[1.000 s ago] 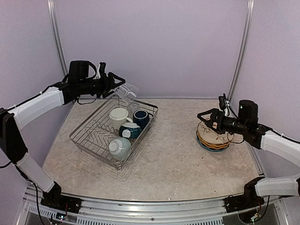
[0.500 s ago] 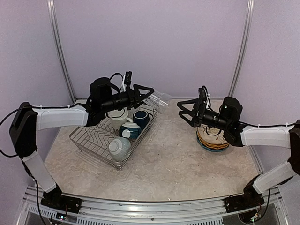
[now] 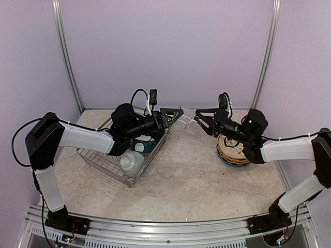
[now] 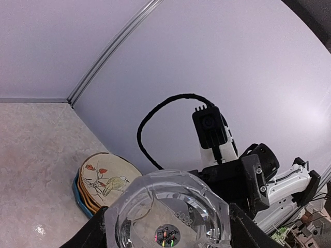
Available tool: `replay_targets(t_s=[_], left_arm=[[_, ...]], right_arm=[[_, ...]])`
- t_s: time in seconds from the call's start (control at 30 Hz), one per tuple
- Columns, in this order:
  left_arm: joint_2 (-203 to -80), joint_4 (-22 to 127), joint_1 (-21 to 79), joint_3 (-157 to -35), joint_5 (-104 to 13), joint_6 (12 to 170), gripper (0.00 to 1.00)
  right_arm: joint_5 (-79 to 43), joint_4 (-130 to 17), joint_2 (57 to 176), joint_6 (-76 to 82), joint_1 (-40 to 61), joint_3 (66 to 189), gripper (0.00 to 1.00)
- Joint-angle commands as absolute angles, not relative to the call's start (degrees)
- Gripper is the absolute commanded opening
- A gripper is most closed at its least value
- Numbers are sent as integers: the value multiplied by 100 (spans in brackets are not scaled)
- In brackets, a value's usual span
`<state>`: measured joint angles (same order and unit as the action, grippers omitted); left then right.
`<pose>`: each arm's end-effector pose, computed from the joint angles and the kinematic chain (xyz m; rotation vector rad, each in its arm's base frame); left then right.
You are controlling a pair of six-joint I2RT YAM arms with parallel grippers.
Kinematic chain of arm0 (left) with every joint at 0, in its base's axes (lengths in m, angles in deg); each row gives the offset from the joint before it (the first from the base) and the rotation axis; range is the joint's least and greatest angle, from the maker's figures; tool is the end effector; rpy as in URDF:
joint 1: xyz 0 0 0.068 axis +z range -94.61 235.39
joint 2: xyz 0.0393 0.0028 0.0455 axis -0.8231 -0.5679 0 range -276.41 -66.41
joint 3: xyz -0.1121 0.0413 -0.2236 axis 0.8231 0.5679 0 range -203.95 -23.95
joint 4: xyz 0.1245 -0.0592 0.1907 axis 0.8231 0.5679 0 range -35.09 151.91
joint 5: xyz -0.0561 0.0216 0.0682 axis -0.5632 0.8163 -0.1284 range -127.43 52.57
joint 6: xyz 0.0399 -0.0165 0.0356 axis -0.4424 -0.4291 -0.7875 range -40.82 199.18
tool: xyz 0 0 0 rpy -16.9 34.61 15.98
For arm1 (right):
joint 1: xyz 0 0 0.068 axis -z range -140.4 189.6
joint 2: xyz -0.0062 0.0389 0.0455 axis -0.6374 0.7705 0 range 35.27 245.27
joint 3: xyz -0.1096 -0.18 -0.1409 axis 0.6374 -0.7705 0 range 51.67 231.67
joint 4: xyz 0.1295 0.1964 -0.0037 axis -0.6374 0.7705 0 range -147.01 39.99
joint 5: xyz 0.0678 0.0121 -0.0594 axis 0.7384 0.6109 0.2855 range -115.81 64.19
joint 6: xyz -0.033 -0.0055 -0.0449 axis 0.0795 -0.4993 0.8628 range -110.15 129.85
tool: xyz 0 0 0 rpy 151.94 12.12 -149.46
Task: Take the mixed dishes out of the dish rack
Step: Pass from the left arm to the right
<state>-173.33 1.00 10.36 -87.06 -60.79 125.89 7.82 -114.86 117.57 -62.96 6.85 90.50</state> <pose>0.2697 -0.2916 0.2593 0.3644 1.5747 -1.5708 0.2314 0.1742 0.2759 -0.0361 1.6579 1.8682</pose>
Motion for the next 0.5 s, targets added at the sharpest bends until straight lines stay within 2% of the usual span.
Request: replay_targets(t_s=[0.0, 0.1, 0.2, 0.23, 0.27, 0.4, 0.47], left_arm=[[-17381, -548, 909, -8653, -5824, 12212, 0], [-17383, -480, 892, -8666, -5863, 12142, 1], [-17302, -124, 820, -8679, -5915, 11877, 15], [-17254, 59, 778, -8667, -5926, 11761, 22], [-17211, 237, 762, -8647, -5928, 11644, 32], [-16825, 1186, 780, -8437, -5738, 11287, 80], [-16599, 1779, 827, -8397, -5668, 11089, 96]], right_arm=[[664, -11867, 11714, -6383, 628, 8959, 44], [694, -11714, 11670, -6256, 621, 9026, 28], [649, -11450, 11575, -6029, 628, 9073, 9], [609, -11397, 11525, -5967, 637, 9059, 1], [566, -11341, 11466, -5900, 641, 9045, 0], [382, -10444, 11115, -5276, 724, 9076, 0], [257, -9669, 10920, -4759, 778, 9187, 0]])
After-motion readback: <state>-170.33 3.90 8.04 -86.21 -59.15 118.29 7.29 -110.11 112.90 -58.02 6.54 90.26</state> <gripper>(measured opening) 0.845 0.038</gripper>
